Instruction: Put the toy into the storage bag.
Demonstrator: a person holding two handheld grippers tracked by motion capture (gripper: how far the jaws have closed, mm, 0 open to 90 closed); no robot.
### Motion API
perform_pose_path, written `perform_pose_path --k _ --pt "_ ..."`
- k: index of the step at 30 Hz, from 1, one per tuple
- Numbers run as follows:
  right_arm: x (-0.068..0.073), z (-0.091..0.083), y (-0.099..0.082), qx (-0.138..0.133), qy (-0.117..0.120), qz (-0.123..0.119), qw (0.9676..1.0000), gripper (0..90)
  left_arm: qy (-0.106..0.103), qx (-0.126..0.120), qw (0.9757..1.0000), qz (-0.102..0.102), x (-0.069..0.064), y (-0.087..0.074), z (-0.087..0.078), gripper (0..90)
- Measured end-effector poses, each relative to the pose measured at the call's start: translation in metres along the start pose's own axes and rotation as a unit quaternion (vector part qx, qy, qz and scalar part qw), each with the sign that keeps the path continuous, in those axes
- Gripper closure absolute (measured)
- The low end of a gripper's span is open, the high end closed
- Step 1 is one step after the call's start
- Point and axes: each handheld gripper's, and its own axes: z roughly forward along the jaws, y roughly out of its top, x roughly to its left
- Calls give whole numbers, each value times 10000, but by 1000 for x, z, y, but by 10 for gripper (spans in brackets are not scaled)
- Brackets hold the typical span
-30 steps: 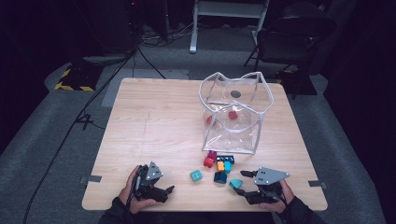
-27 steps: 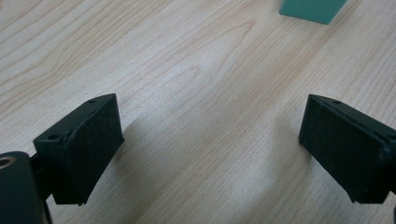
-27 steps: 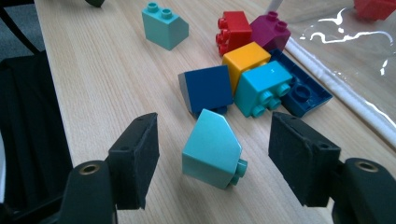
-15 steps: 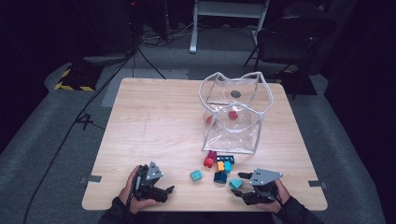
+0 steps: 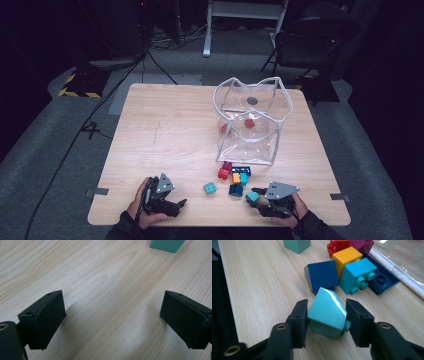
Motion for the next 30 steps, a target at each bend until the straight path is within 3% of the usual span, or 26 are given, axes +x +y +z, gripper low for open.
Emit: perform_pose_path --k 10,30 --pt "-3 -7 1 -109 -45 29 9999 554 0 1 10000 1 0 0 0 64" --pt "-29 -44 8 -650 -492 294 9962 555 -10 2 10000 -1 0 0 0 64"
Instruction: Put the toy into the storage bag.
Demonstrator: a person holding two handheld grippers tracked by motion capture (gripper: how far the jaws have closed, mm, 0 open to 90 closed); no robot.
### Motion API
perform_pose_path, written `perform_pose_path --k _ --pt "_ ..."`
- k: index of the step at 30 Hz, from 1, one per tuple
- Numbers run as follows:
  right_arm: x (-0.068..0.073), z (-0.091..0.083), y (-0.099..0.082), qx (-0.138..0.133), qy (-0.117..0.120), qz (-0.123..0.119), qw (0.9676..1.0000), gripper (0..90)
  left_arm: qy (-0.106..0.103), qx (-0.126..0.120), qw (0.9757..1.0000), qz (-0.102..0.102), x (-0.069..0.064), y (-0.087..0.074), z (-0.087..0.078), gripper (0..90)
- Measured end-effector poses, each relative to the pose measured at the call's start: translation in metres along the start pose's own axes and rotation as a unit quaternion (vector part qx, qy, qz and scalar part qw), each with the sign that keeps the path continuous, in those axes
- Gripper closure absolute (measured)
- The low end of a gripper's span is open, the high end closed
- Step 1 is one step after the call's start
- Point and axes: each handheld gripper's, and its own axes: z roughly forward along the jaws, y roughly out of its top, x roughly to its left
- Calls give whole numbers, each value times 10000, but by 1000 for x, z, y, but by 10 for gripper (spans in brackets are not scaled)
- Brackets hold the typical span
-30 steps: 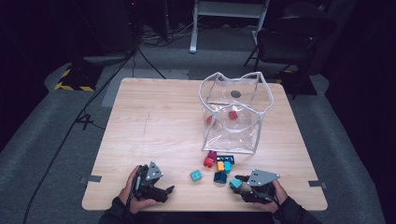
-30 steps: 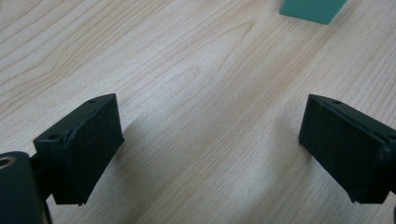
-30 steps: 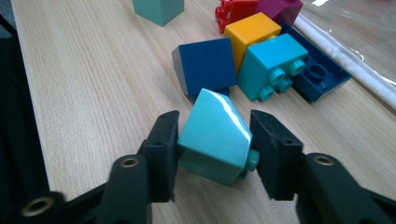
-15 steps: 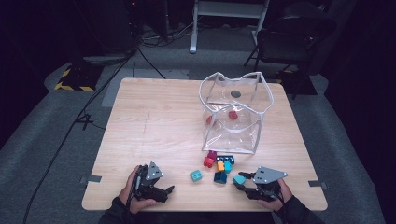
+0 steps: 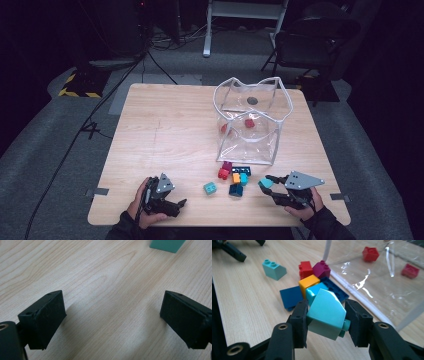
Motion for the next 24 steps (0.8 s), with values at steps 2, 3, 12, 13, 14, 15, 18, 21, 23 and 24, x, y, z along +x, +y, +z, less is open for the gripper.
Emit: perform_pose_path --k 2,3,12,13,14,15,18,21,23,24 --pt "-3 -4 2 -58 -67 29 10000 555 11 0 10000 1 0 0 0 64" --pt "-5 -5 2 -79 -88 59 9999 555 11 1 10000 1 0 0 0 64" --pt "-14 -19 13 -287 -302 140 9990 555 10 -1 10000 0 0 0 0 64" --pt "-15 -21 15 -308 -331 111 9989 555 10 -1 10000 2 0 0 0 64" --pt "-16 -24 17 -338 -360 86 9987 555 9 -1 10000 2 0 0 0 64" --pt "-18 -27 19 -377 -384 87 9985 555 11 0 10000 1 0 0 0 64" --pt "-24 -37 26 -517 -490 89 9974 555 5 0 10000 -2 0 0 0 64" --pt "-32 -46 33 -675 -592 144 9959 555 11 -1 10000 1 0 0 0 64" --pt "-37 -50 39 -753 -663 153 9948 555 9 0 10000 1 0 0 0 64" --pt "-39 -52 42 -773 -682 164 9945 555 10 -2 10000 1 0 0 0 64"
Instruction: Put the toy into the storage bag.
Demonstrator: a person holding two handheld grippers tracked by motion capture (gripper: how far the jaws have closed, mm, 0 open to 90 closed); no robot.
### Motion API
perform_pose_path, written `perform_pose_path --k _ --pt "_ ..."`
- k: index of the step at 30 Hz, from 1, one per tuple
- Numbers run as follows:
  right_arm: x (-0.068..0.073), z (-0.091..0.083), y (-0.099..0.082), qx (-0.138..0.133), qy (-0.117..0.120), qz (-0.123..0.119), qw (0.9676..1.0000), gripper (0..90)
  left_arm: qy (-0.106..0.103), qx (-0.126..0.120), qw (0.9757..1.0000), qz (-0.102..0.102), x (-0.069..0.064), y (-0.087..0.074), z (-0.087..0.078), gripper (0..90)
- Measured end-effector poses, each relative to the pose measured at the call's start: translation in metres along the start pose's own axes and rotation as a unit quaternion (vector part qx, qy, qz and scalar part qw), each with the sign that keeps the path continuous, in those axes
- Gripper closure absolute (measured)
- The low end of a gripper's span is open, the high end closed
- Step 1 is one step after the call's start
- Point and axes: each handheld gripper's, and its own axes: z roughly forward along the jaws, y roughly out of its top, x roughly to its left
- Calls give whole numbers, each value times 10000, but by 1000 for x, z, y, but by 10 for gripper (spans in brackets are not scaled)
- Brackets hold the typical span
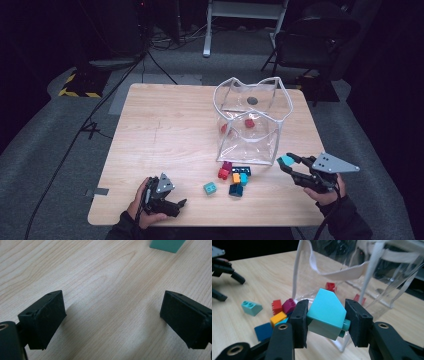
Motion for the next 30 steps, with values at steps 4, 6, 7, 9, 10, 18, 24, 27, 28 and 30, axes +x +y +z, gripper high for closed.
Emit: perform_pose_path --k 4,6,7,9,10,18,24,27,28,30 --pt "-8 0 14 -129 -82 30 9999 556 1 1 10000 -2 0 0 0 64" --pt "-10 0 20 -191 -115 15 9998 556 -1 1 10000 -1 0 0 0 64" --pt "-10 0 24 -211 -131 -10 9997 556 1 1 10000 1 0 0 0 64" --pt "-11 0 29 -262 -147 -21 9995 556 -1 2 10000 0 0 0 0 64" --pt "-12 0 32 -290 -141 -15 9995 556 -2 1 10000 -2 0 0 0 64" --pt "-19 4 61 -476 -293 -28 9984 556 0 2 10000 -2 0 0 0 64" --pt "-22 6 82 -606 -418 -46 9973 556 -7 2 10000 -4 0 0 0 64" --pt "-25 9 90 -642 -448 -19 9969 556 -6 1 10000 -3 0 0 0 64" --pt "-25 11 92 -649 -457 -36 9968 556 1 1 10000 0 0 0 0 64" --pt "-26 15 96 -641 -478 -57 9968 556 -1 1 10000 0 0 0 0 64"
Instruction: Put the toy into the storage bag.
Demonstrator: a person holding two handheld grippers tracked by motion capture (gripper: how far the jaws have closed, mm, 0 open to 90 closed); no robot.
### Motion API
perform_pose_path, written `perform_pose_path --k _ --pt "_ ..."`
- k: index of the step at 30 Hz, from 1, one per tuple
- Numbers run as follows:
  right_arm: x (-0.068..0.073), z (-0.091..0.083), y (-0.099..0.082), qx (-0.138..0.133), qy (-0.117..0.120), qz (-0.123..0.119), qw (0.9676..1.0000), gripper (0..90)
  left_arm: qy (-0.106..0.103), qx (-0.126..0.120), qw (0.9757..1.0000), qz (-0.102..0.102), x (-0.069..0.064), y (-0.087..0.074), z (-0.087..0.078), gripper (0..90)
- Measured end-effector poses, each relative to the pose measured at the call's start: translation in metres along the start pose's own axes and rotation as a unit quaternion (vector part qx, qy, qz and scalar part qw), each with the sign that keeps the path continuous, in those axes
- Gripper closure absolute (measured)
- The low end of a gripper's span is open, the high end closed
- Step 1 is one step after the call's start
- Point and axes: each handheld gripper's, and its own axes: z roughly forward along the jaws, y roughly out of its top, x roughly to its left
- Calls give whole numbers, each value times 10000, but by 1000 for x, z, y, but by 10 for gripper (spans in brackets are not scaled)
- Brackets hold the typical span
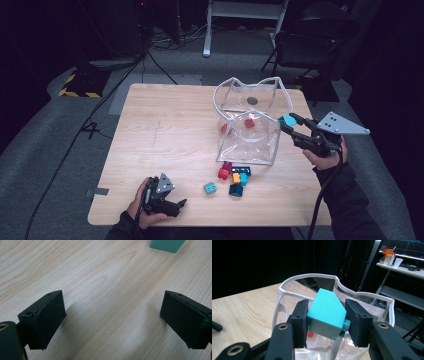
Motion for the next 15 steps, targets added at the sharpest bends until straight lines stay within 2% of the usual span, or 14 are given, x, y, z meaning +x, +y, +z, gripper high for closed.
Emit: perform_pose_path --k 2,6,11,15 --pt "-1 6 3 66 -100 -77 9999 556 -1 0 10000 0 0 0 0 64" --pt "-4 18 7 145 -168 -72 9997 556 -1 0 10000 0 0 0 0 64" --pt "-8 27 10 146 -145 -25 9998 556 -7 1 10000 -3 0 0 0 64" --pt "-15 35 10 217 -248 61 9994 556 -6 0 10000 -3 0 0 0 64"
